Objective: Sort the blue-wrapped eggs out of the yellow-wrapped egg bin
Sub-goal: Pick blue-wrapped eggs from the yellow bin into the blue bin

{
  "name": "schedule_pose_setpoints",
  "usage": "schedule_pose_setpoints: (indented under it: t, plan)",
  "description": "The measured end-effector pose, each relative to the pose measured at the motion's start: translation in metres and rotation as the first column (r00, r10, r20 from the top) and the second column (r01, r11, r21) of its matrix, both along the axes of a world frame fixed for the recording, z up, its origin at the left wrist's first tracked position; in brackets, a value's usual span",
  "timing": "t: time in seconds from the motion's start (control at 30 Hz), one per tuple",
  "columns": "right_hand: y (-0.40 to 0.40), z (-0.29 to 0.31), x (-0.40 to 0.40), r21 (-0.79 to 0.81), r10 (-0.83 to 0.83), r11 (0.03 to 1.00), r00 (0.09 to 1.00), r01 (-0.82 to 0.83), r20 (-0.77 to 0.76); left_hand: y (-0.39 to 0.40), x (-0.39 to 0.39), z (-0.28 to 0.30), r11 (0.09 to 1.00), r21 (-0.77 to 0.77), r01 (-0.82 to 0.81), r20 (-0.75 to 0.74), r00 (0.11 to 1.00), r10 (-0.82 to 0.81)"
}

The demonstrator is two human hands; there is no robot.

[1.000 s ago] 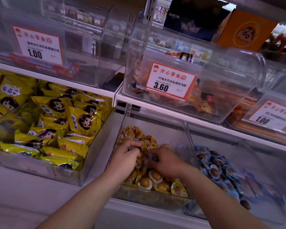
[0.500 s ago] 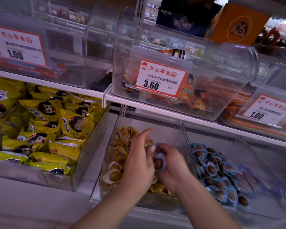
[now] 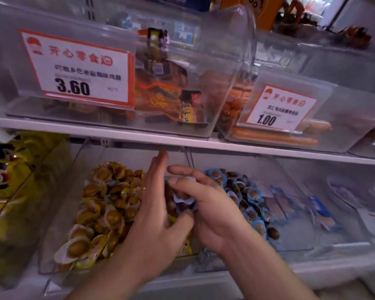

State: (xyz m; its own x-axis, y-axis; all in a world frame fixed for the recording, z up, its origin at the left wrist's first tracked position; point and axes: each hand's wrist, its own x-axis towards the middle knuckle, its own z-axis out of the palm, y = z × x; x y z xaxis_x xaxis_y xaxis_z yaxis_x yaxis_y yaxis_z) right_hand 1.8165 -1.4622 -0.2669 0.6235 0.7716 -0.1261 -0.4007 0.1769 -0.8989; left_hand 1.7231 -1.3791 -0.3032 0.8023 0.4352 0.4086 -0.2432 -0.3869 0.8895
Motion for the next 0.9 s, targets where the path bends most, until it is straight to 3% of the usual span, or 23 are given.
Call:
schedule_pose_setpoints:
  t: [0.1, 0.17, 0.23, 0.33, 0.4, 0.47, 0.53, 0.67, 0.73, 0.83, 0.9]
  plan:
    - [-0.024, 0.005, 0.035, 0.048, -0.185, 0.982, 0.976, 0.181, 0.114, -0.009, 0.009, -0.004, 0.993, 0.113, -0.039, -0.015, 0.999, 0.041]
    - [-0.037, 0.000, 0.063, -0.063, -0.338, 0.930, 0.911, 0.361, 0.234, -0.002, 0.013, -0.010, 0.972, 0.228, -0.055, -0.077, 0.994, 0.074]
    - [-0.044, -0.011, 0.084, -0.218, -0.345, 0.882, 0.888, 0.417, 0.304, 0.011, 0.015, -0.017, 0.971, 0.233, -0.052, -0.157, 0.983, 0.091]
    - [-0.052, -0.024, 0.099, -0.372, -0.248, 0.857, 0.918, 0.357, 0.311, 0.036, 0.012, -0.022, 0.967, 0.213, -0.138, -0.172, 0.969, 0.176]
    - [-0.054, -0.027, 0.105, -0.355, -0.294, 0.801, 0.833, 0.482, 0.469, 0.054, 0.005, -0.020, 0.949, 0.236, -0.210, -0.127, 0.961, 0.244]
    - [-0.051, -0.026, 0.103, -0.239, -0.367, 0.757, 0.699, 0.608, 0.614, 0.073, -0.007, -0.016, 0.918, 0.279, -0.283, -0.111, 0.940, 0.323]
    - [-0.043, -0.022, 0.091, -0.148, -0.364, 0.767, 0.614, 0.624, 0.700, 0.091, -0.025, -0.010, 0.884, 0.330, -0.331, -0.114, 0.916, 0.386]
    - [-0.019, -0.015, 0.047, -0.055, -0.187, 0.873, 0.435, 0.485, 0.881, 0.111, -0.062, 0.001, 0.768, 0.461, -0.445, -0.079, 0.841, 0.534]
    - [0.003, -0.013, 0.023, -0.084, -0.067, 0.920, 0.364, 0.383, 0.929, 0.111, -0.072, 0.002, 0.755, 0.518, -0.402, -0.125, 0.838, 0.532]
    - [0.058, -0.017, 0.003, -0.327, 0.267, 0.920, 0.265, 0.214, 0.926, 0.107, -0.079, -0.006, 0.769, 0.570, -0.289, -0.192, 0.863, 0.467]
    - [0.101, -0.027, 0.004, -0.538, 0.501, 0.832, 0.234, 0.135, 0.833, 0.113, -0.083, -0.010, 0.809, 0.494, -0.317, -0.197, 0.866, 0.459]
